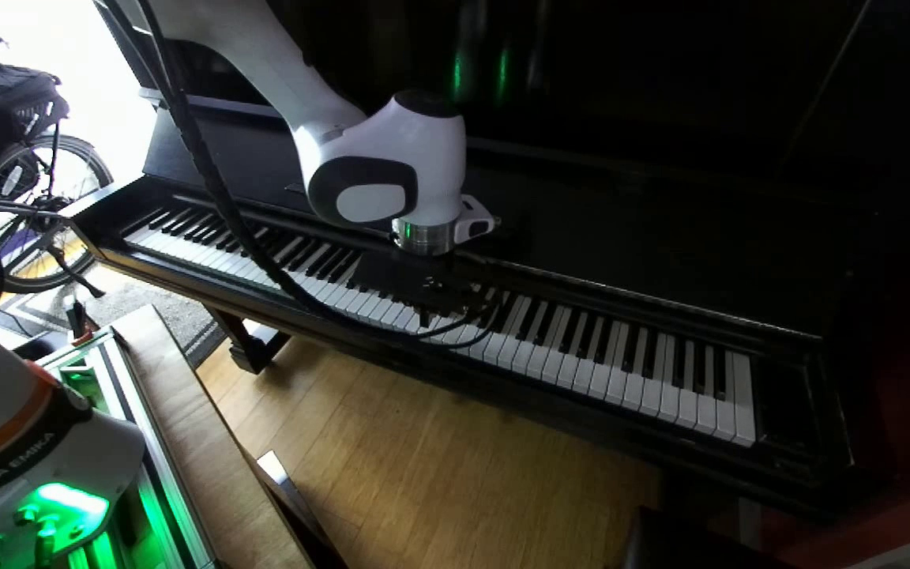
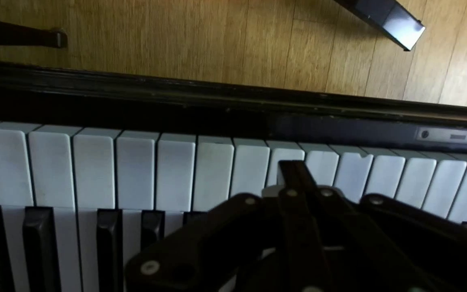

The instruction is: Press the E key on the piano

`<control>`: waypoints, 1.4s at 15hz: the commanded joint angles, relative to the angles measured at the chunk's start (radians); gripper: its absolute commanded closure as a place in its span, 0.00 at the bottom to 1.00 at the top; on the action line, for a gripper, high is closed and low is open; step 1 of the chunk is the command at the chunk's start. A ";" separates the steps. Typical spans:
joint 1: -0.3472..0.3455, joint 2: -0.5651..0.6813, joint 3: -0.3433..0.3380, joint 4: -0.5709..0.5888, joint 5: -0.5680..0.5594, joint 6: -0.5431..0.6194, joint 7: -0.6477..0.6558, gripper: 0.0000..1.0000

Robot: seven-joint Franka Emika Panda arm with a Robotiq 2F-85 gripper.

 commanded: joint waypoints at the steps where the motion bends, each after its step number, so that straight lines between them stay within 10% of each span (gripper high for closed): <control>1: -0.035 0.040 0.028 0.013 0.000 0.050 0.006 1.00; 21: -0.065 0.105 0.047 0.036 -0.028 0.108 0.029 1.00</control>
